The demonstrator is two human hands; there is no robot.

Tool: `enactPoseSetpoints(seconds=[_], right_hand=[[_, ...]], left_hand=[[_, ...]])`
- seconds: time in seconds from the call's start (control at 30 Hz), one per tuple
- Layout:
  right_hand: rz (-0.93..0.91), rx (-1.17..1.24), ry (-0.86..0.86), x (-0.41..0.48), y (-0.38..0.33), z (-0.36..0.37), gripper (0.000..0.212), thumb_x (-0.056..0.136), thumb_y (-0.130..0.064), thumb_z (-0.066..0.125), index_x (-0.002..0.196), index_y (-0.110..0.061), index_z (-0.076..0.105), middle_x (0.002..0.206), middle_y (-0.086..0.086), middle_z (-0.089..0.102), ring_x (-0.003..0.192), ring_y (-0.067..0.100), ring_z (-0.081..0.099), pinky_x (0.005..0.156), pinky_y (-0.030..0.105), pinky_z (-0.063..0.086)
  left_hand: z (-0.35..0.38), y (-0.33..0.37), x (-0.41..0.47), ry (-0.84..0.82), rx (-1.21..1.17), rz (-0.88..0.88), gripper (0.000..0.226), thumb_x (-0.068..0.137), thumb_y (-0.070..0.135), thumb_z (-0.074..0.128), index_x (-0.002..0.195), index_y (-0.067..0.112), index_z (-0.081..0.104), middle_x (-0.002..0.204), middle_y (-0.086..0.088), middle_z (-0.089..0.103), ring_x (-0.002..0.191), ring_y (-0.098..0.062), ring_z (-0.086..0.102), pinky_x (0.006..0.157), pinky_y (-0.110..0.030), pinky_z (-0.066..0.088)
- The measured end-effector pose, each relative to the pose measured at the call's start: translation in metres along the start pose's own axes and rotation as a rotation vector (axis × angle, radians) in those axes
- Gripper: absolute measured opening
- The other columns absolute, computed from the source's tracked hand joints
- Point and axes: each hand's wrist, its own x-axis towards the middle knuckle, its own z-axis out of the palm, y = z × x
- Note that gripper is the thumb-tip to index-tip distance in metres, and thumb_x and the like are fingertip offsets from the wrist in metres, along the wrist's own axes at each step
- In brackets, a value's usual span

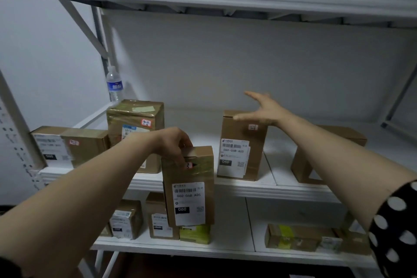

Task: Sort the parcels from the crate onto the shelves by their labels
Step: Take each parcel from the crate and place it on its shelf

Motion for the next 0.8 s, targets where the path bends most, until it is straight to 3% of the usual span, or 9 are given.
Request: enactPoseSetpoints(seconds=[0.1, 0.23, 0.37, 0.43, 0.5, 0.57, 0.63, 0.7, 0.8], right_hand=[[-0.221, -0.085, 0.135, 0.015, -0.050, 0.017, 0.068, 0.076, -0.050, 0.071, 0.136, -0.026, 0.049, 0.144, 0.007, 0.042, 0.135, 0.024, 0.034, 0.109, 0.035, 0.028], [-0.392, -0.154, 0.003, 0.036, -0.118, 0.076, 0.052, 0.082, -0.040, 0.069, 0.128, -0.020, 0.057, 0.134, 0.006, 0.051, 0.126, 0.022, 0.045, 0.103, 0.029, 0.034], [-0.380, -0.181, -0.214, 0.055, -0.166, 0.129, 0.081, 0.073, -0.044, 0.076, 0.139, -0.016, 0.040, 0.139, 0.012, 0.042, 0.129, 0.028, 0.040, 0.107, 0.039, 0.035], [-0.352, -0.256, -0.264, 0.066, -0.181, 0.145, 0.104, 0.067, -0.051, 0.079, 0.149, -0.019, 0.023, 0.150, 0.016, 0.028, 0.140, 0.034, 0.023, 0.115, 0.043, 0.024], [-0.322, -0.307, -0.269, 0.079, -0.193, 0.157, 0.113, 0.063, -0.059, 0.077, 0.151, -0.029, 0.012, 0.156, 0.015, 0.015, 0.145, 0.035, 0.006, 0.117, 0.048, 0.015], [-0.313, -0.293, -0.286, 0.090, -0.202, 0.168, 0.102, 0.068, -0.060, 0.073, 0.150, -0.037, 0.015, 0.157, 0.012, 0.014, 0.145, 0.034, 0.008, 0.116, 0.051, 0.016], [-0.369, -0.318, -0.307, 0.094, -0.209, 0.176, 0.080, 0.080, -0.053, 0.065, 0.147, -0.037, 0.026, 0.155, 0.007, 0.026, 0.141, 0.030, 0.025, 0.113, 0.043, 0.026], [-0.412, -0.353, -0.298, 0.090, -0.212, 0.181, 0.064, 0.089, -0.045, 0.058, 0.146, -0.034, 0.031, 0.151, 0.005, 0.035, 0.134, 0.029, 0.038, 0.105, 0.034, 0.032], [-0.390, -0.339, -0.294, 0.083, -0.205, 0.175, 0.060, 0.093, -0.041, 0.054, 0.147, -0.032, 0.031, 0.152, 0.005, 0.033, 0.133, 0.029, 0.038, 0.104, 0.032, 0.032]], left_hand=[[-0.005, -0.017, -0.015, -0.003, -0.006, -0.031, 0.055, 0.074, 0.017, 0.078, 0.124, 0.015, 0.055, 0.108, 0.004, 0.059, 0.098, -0.015, 0.056, 0.086, -0.025, 0.048], [-0.012, -0.056, -0.042, 0.031, 0.028, -0.107, 0.051, 0.072, 0.021, 0.080, 0.118, 0.015, 0.059, 0.105, 0.003, 0.060, 0.096, -0.015, 0.057, 0.085, -0.027, 0.049], [-0.020, -0.098, -0.069, 0.060, 0.004, -0.169, 0.046, 0.068, 0.024, 0.083, 0.108, 0.022, 0.063, 0.093, 0.009, 0.060, 0.087, -0.011, 0.054, 0.078, -0.023, 0.046], [-0.026, -0.115, -0.082, 0.074, -0.008, -0.189, 0.044, 0.067, 0.024, 0.083, 0.107, 0.025, 0.063, 0.096, 0.008, 0.061, 0.090, -0.012, 0.056, 0.081, -0.026, 0.048], [-0.031, -0.130, -0.094, 0.100, -0.005, -0.212, 0.043, 0.068, 0.022, 0.082, 0.106, 0.024, 0.062, 0.092, 0.012, 0.057, 0.089, -0.012, 0.055, 0.079, -0.026, 0.046], [-0.036, -0.143, -0.102, 0.127, -0.009, -0.226, 0.036, 0.068, 0.020, 0.082, 0.093, 0.025, 0.058, 0.084, 0.013, 0.053, 0.084, -0.013, 0.052, 0.074, -0.025, 0.043], [-0.041, -0.155, -0.108, 0.156, -0.017, -0.237, 0.033, 0.066, 0.019, 0.083, 0.088, 0.022, 0.059, 0.083, 0.010, 0.056, 0.083, -0.016, 0.054, 0.073, -0.028, 0.045], [-0.045, -0.161, -0.112, 0.182, -0.025, -0.252, 0.040, 0.065, 0.019, 0.084, 0.101, 0.018, 0.064, 0.095, 0.004, 0.063, 0.090, -0.019, 0.059, 0.079, -0.031, 0.049], [-0.050, -0.161, -0.113, 0.203, -0.051, -0.266, 0.058, 0.067, 0.018, 0.083, 0.120, 0.017, 0.060, 0.105, 0.004, 0.061, 0.096, -0.017, 0.058, 0.083, -0.027, 0.048]])
